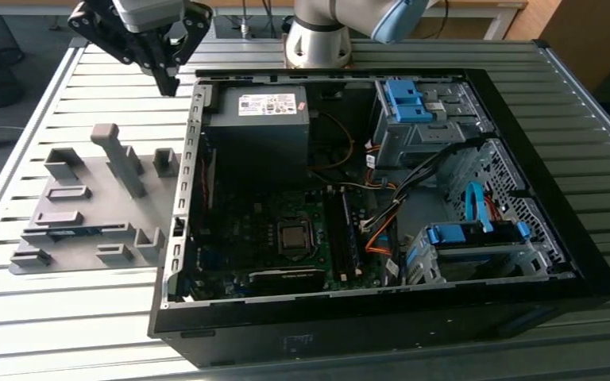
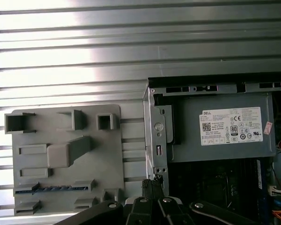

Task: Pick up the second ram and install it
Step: 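Reach for the second ram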

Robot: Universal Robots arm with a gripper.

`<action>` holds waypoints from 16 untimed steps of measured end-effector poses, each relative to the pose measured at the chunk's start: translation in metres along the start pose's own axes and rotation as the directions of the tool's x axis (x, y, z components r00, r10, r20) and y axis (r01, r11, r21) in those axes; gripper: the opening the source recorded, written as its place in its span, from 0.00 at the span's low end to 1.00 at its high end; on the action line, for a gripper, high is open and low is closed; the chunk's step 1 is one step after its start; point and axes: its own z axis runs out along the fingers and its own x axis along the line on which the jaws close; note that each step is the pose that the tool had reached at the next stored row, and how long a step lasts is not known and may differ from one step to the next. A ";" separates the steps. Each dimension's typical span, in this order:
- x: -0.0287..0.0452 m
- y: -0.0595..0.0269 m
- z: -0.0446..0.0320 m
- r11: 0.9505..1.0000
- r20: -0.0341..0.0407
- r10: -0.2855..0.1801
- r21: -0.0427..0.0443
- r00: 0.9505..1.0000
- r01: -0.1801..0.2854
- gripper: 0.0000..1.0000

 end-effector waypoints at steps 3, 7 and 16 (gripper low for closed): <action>0.0050 -0.0020 0.0001 1.000 0.000 -0.002 0.000 1.000 0.002 0.11; 0.0082 -0.0038 0.0006 1.000 -0.001 -0.025 -0.001 1.000 0.025 0.11; 0.0268 -0.0074 0.0004 0.999 -0.002 -0.038 -0.001 0.999 0.038 0.11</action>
